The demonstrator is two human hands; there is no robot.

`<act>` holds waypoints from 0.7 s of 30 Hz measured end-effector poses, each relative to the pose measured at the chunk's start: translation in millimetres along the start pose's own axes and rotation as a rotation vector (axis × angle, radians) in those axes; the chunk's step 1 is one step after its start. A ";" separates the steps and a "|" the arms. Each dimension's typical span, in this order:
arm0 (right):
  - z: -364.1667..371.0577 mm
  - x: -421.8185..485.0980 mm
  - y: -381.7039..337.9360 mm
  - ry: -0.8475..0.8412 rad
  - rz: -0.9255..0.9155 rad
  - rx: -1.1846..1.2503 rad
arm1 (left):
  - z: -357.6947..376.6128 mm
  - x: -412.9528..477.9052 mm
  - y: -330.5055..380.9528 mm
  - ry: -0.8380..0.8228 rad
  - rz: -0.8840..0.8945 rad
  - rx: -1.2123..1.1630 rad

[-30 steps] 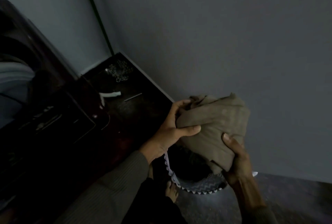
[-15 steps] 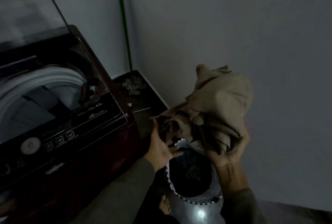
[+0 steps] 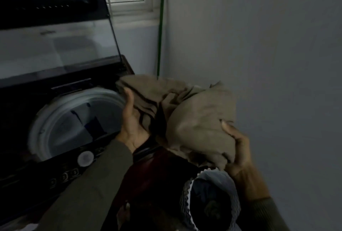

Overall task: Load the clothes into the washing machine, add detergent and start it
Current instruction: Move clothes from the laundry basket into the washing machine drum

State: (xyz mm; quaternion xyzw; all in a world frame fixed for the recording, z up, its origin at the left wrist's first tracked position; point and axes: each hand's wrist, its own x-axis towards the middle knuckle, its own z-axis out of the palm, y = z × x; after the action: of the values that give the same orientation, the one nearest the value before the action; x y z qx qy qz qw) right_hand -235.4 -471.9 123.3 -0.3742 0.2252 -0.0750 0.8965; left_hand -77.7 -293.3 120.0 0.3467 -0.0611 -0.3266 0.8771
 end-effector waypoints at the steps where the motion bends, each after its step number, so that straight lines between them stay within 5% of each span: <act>1: 12.0 6.1 2.2 -0.033 0.052 -0.066 | -3.2 -0.1 16.3 -0.021 0.013 0.106; 7: 73.1 63.9 31.2 -0.070 0.076 -0.377 | -47.6 -1.3 70.9 0.015 0.170 0.748; 14: 164.3 129.9 66.3 -0.126 0.051 -0.645 | -117.5 10.2 125.5 0.169 0.330 0.883; 17: 191.5 166.4 89.2 -0.133 0.127 -0.745 | -158.9 23.6 148.8 0.439 0.275 0.561; 21: 212.7 208.4 119.5 -0.120 0.166 -0.839 | -202.0 24.1 176.0 0.483 0.091 0.140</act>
State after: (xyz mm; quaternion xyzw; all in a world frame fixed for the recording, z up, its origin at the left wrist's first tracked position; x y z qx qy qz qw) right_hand 43.2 -314.8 98.1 -0.6906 0.2127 0.1172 0.6813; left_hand 101.9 -97.2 79.3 0.4713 0.1121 -0.1895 0.8540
